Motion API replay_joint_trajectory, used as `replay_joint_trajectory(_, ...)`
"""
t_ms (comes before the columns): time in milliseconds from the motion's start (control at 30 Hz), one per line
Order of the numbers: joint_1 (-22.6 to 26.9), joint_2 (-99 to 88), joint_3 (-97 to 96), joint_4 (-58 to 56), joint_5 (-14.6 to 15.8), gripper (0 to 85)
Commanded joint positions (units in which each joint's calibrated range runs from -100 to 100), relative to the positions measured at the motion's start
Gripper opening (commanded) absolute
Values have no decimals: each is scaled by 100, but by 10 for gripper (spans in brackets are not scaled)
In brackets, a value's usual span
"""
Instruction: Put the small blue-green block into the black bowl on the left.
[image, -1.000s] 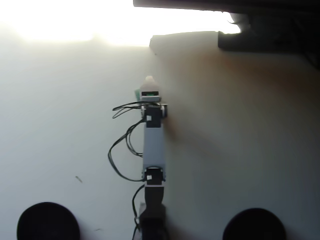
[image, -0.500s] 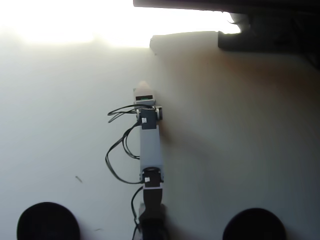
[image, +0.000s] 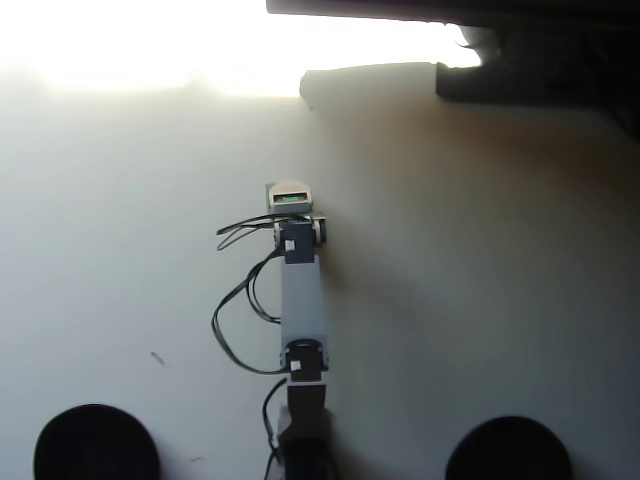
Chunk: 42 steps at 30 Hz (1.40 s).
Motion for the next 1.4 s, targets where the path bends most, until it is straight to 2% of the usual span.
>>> replay_joint_trajectory(0,-10,-286,-8,87,0,227)
replay_joint_trajectory(233,24,-704,-137,127,5,231)
replay_joint_trajectory(267,24,-693,-137,160,-59,264)
replay_joint_trajectory(367,20,-436,-119,160,-371,484)
replay_joint_trajectory(400,10,-382,-119,168,-381,513)
replay_joint_trajectory(533,-29,-307,103,63,-469,513)
replay_joint_trajectory(600,-68,-297,29,-27,-303,509)
replay_joint_trajectory(700,-171,-1175,-803,-164,-327,495)
replay_joint_trajectory(833,-15,-1100,-488,-302,-215,461)
replay_joint_trajectory(967,210,-650,-378,-10,-29,463)
replay_joint_trajectory(1167,210,-168,223,-343,-220,465)
replay_joint_trajectory(1367,161,-40,473,-497,-186,464)
